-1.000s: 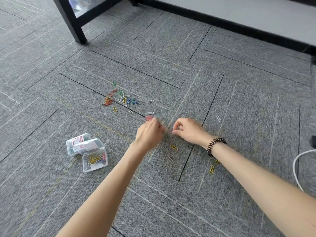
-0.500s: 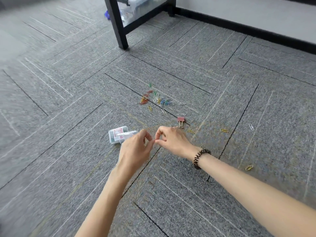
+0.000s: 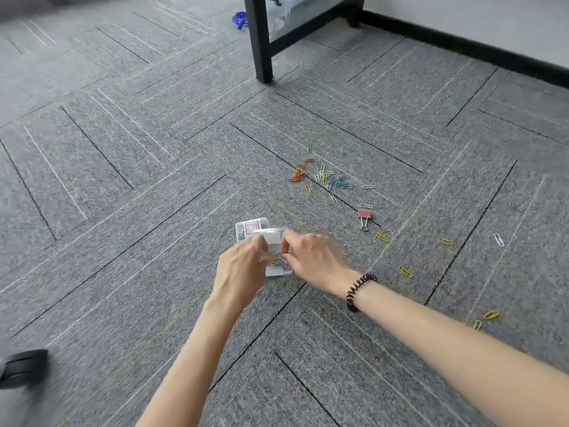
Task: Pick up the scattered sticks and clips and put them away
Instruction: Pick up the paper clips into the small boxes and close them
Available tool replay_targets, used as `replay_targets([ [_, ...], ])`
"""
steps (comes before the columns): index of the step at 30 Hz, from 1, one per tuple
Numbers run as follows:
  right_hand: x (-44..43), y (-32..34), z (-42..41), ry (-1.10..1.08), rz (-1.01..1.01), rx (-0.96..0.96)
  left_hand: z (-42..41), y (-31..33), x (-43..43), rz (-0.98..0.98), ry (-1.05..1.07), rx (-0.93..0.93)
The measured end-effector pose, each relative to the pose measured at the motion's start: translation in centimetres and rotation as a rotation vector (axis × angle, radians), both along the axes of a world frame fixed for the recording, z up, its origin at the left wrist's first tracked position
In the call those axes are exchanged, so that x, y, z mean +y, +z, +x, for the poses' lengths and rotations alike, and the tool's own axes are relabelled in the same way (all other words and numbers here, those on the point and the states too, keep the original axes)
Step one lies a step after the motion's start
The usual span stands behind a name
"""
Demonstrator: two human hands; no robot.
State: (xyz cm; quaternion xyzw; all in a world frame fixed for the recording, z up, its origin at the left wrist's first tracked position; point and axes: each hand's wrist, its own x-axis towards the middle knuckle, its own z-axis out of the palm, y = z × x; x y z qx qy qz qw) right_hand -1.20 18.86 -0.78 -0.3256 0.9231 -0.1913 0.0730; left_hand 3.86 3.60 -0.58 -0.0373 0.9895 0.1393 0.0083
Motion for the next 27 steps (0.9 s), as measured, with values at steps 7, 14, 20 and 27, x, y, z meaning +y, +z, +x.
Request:
replay_targets([
  [7,-2.9,-0.2,0.4,0.191,-0.063,0.025,1.2,-0.2,-2.5,0.083,0.109,0.016],
  [14,-2.6,-1.6,0.5,0.251,-0.136,0.037,1.2,-0.5,-3.0,0.135,0.147,-0.024],
  [20,0.2,-2.0,0.2,0.009,-0.282,0.071,0.6,-0.7,-0.1,0.206,0.077,0.011],
  [27,3.9,-2.7,-0.3,-0.191,-0.23,0.011,0.5,-1.8,1.7,0.25,0.012,0.033],
])
